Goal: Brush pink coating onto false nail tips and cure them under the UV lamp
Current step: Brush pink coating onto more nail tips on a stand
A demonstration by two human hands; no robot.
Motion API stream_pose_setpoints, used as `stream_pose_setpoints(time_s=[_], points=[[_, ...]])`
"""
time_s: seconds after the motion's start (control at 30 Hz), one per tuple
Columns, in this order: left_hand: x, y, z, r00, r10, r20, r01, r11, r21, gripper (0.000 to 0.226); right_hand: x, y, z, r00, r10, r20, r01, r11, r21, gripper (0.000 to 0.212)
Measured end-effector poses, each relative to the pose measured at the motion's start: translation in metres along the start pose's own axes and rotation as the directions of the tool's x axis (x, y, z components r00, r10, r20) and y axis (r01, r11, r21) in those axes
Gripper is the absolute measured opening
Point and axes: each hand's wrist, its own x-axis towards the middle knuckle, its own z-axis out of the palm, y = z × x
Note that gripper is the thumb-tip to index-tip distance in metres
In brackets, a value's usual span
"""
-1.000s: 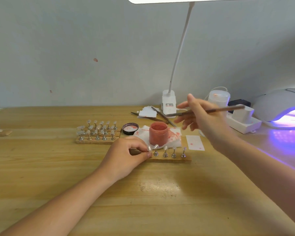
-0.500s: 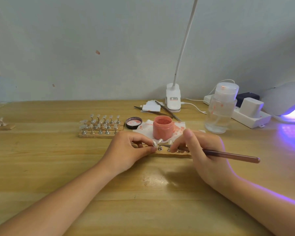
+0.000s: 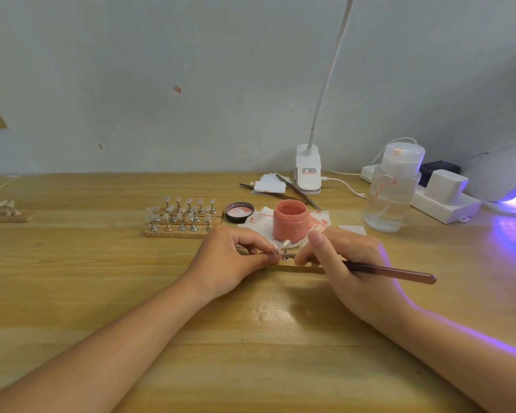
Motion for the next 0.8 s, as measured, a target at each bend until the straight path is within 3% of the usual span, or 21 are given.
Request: stream_pose_setpoints(time_s=[0.1, 0.23, 0.8], points=[[0.0001, 0.0005, 0.0000, 1.000, 0.016, 0.003, -0.016, 1.000, 0.005, 0.026, -0.0008, -0.0008, -0.0002, 1.000, -0.015, -0.011, 0.016, 0.999, 0.028, 0.056], [-0.0001, 0.0017, 0.0002, 0.998, 0.045, 0.032, -0.045, 0.999, -0.003, 0.023, 0.0002, 0.0000, 0.0003, 1.000, -0.002, -0.008, 0.002, 1.000, 0.001, 0.043], [-0.0005, 0.0014, 0.0005, 0.996, 0.066, 0.052, -0.064, 0.997, -0.043, 0.029, -0.0008, -0.0001, 0.0005, 0.999, 0.045, -0.014, -0.044, 0.998, 0.053, 0.052]])
